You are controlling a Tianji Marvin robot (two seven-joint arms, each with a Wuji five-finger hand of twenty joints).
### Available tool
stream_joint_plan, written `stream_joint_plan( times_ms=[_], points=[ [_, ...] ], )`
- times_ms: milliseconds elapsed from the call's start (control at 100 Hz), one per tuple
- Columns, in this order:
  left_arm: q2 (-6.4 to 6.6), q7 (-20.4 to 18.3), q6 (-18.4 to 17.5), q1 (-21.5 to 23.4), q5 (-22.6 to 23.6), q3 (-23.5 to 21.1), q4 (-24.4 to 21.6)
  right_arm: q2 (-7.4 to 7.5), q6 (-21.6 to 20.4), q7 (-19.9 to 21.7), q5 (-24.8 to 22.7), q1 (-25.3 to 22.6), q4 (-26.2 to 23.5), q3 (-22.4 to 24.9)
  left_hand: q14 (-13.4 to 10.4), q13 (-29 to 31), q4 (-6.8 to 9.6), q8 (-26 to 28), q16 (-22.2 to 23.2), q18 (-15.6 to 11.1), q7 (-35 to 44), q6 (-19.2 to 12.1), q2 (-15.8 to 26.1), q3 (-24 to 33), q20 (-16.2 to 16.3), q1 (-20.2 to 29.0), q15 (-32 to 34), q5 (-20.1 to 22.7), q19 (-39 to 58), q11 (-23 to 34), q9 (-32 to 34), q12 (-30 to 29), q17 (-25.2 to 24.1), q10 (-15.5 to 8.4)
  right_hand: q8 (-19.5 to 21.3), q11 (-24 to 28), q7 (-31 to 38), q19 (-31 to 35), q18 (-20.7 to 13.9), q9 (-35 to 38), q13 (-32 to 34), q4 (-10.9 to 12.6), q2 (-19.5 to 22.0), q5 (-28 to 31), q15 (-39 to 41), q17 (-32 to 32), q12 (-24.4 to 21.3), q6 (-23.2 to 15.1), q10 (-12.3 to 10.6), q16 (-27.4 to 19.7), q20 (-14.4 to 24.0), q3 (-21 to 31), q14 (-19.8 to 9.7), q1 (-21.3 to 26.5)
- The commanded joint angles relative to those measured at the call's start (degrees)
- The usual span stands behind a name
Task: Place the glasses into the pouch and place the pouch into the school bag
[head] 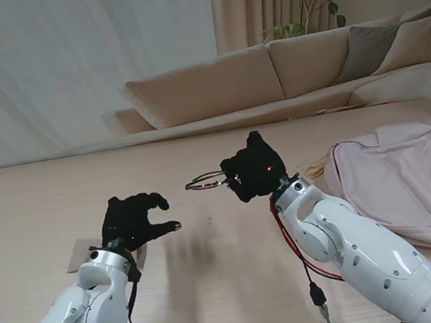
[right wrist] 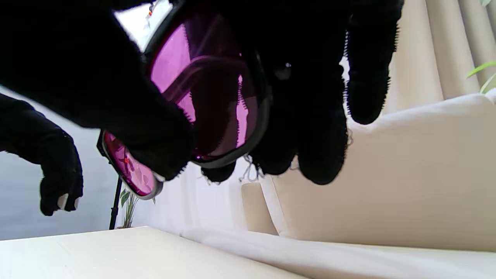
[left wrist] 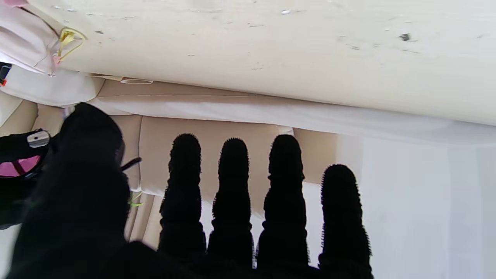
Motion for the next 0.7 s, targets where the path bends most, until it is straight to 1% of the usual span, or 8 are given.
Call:
stream_joint_plan(
  times_ms=[0,60,130,290,380,550,660,690],
  points=[
    [0.66,-0.83,-1.55,1.53,0.74,-1.69,-0.5,0.46,-0.32,1.82,-0.85,0.09,0.39,0.42,-1.43,-2.95,1.54,-1.41,-1.42,-2.08,-1.59,1.1,0.69,-2.49,-0.54,-1.07,-2.18,-3.8,-1.53,-1.28,-3.94,-1.49,-1.95,-1.5,-0.3,1.35,0.41,1.55,0.9,4.19,3.06,-0.71,0.38,2.43,1.41,-0.08,1.34,-1.06,3.25,1.03,1.16,5.11,-3.46,2.66],
    [1.17,-3.95,-3.89,2.84,1.58,-4.23,-1.39,0.55,-0.32,1.55,-1.12,-0.06,0.69,0.69,-2.0,-6.92,1.36,-4.44,-3.88,-2.68,-5.37,2.98,-0.06,-3.29,-1.85,-0.96,-6.81,-7.57,-4.45,-4.0,-8.82,-3.64,-4.43,-1.58,-0.32,1.62,0.36,1.49,0.94,4.07,2.88,-0.63,0.52,2.21,1.37,-0.25,1.61,-1.24,3.09,1.1,1.18,4.78,-3.54,2.82],
    [2.16,-12.02,-7.14,4.59,1.43,-7.9,-3.42,0.66,-0.54,1.2,-1.42,-0.34,0.9,0.97,-4.28,-14.12,1.27,-10.14,-8.86,-4.3,-11.58,4.64,0.13,-5.46,-3.65,-1.03,-14.81,-14.78,-10.92,-8.5,-17.87,-7.79,-8.17,-2.08,-0.25,1.77,0.25,1.4,0.95,3.67,2.49,-0.48,0.8,1.8,1.39,-0.54,1.9,-1.46,2.85,1.22,1.2,4.23,-3.7,2.95],
    [3.56,-23.04,-12.31,4.25,-3.42,-12.66,-2.17,0.73,-0.73,1.0,-1.46,-1.03,1.08,1.17,-6.67,-26.81,0.53,-21.54,-18.63,-6.37,-20.81,8.08,-5.54,-7.04,-6.64,0.62,-27.91,-24.41,-23.96,-17.03,-29.73,-16.73,-12.71,0.27,-0.06,2.36,0.14,1.24,0.87,3.08,2.07,-0.25,1.26,1.53,1.52,-0.96,2.58,-1.44,2.57,1.42,1.21,3.55,-3.89,2.87],
    [4.53,-30.29,-12.26,2.94,-6.25,-13.64,-1.49,0.79,-0.98,1.46,-1.32,-1.15,1.17,1.07,-7.82,-30.02,0.43,-25.6,-20.42,-7.19,-26.49,8.96,-7.46,-5.3,-7.45,1.31,-30.42,-24.8,-30.76,-21.94,-31.5,-18.85,-13.48,0.05,0.1,2.57,0.09,1.1,0.8,2.81,1.78,-0.17,1.4,1.35,1.6,-1.28,2.88,-1.58,2.38,1.51,1.19,3.29,-4.07,2.89],
    [6.32,-40.95,-14.59,-0.5,-4.79,-14.62,0.19,0.84,-1.44,1.35,-1.29,-1.29,1.59,0.77,-9.07,-32.15,0.07,-26.43,-22.03,-8.08,-35.22,9.25,-9.5,-1.7,-7.41,0.78,-34.41,-25.33,-39.98,-26.57,-33.7,-16.82,-13.49,-0.87,0.47,3.09,0.06,1.1,0.87,2.45,1.66,-0.06,1.64,1.18,1.73,-1.33,3.47,-2.08,2.05,1.64,1.22,2.97,-4.31,2.79],
    [6.84,-43.3,-15.97,-3.13,-3.09,-14.09,2.67,0.84,-1.82,1.05,-1.16,-1.41,1.93,0.71,-8.69,-32.27,-0.15,-25.69,-21.68,-7.76,-37.03,8.7,-10.23,0.05,-7.03,0.45,-34.84,-25.66,-42.14,-26.86,-33.54,-17.83,-13.63,-1.32,0.56,3.2,0.01,1.09,0.9,2.42,1.57,-0.05,1.76,1.2,1.8,-1.42,3.66,-2.17,1.91,1.7,1.24,2.85,-4.45,2.69],
    [6.86,-43.1,-16.33,-3.82,-2.69,-13.85,3.57,0.86,-2.0,1.11,-1.12,-1.43,2.01,0.74,-8.53,-32.32,-0.63,-23.55,-20.6,-7.55,-37.7,8.8,-11.04,3.04,-4.89,-0.91,-34.77,-25.63,-42.82,-26.8,-33.57,-17.32,-13.65,-1.3,0.59,3.24,0.01,1.06,0.89,2.4,1.66,-0.05,1.85,1.22,1.85,-1.52,3.75,-2.42,1.75,1.72,1.24,2.78,-4.67,2.63]
  ],
)
